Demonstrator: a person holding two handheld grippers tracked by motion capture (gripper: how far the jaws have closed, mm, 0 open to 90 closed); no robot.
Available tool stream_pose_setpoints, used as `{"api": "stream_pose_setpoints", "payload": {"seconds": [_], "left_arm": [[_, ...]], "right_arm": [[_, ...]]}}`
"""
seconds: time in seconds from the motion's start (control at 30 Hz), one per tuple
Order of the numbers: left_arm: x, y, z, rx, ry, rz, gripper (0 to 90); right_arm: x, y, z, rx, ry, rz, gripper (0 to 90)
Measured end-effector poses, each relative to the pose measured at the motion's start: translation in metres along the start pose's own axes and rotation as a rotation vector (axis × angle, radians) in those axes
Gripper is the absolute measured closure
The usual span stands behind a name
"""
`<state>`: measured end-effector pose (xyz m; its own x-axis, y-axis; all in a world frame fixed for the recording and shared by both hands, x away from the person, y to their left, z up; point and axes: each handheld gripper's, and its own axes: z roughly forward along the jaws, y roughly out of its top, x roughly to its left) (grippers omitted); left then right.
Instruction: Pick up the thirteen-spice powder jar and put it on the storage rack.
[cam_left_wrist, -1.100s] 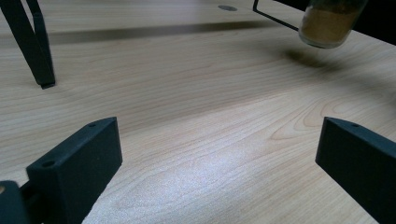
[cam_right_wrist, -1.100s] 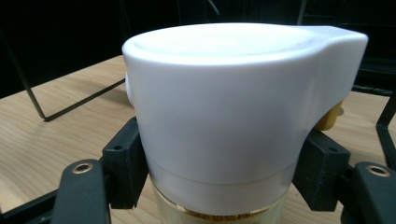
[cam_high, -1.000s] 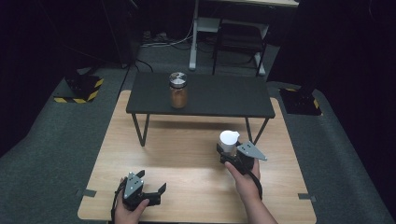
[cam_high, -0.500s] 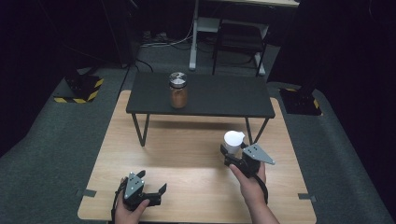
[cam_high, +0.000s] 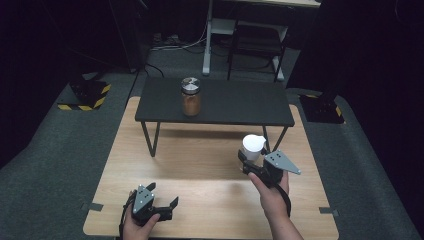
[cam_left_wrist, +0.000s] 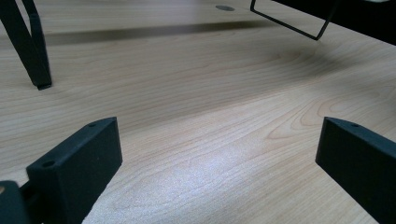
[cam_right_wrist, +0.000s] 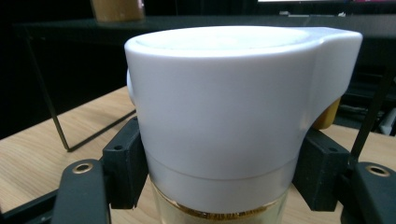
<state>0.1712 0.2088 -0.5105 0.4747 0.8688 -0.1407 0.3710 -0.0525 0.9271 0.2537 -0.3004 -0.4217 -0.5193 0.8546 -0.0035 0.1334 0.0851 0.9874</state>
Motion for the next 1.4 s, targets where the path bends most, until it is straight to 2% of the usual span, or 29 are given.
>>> {"api": "stream_pose_setpoints", "payload": {"seconds": [0.6, 1.4], "left_arm": [[0.002, 0.000, 0.000, 0.001, -0.004, -0.005, 0.6], [0.004, 0.000, -0.001, -0.002, -0.012, -0.009, 0.6]], "right_arm": [[0.006, 0.036, -0.002, -0.066, -0.002, -0.031, 30.2], [0.009, 0.083, 0.012, -0.114, -0.022, -0.034, 30.2]]}}
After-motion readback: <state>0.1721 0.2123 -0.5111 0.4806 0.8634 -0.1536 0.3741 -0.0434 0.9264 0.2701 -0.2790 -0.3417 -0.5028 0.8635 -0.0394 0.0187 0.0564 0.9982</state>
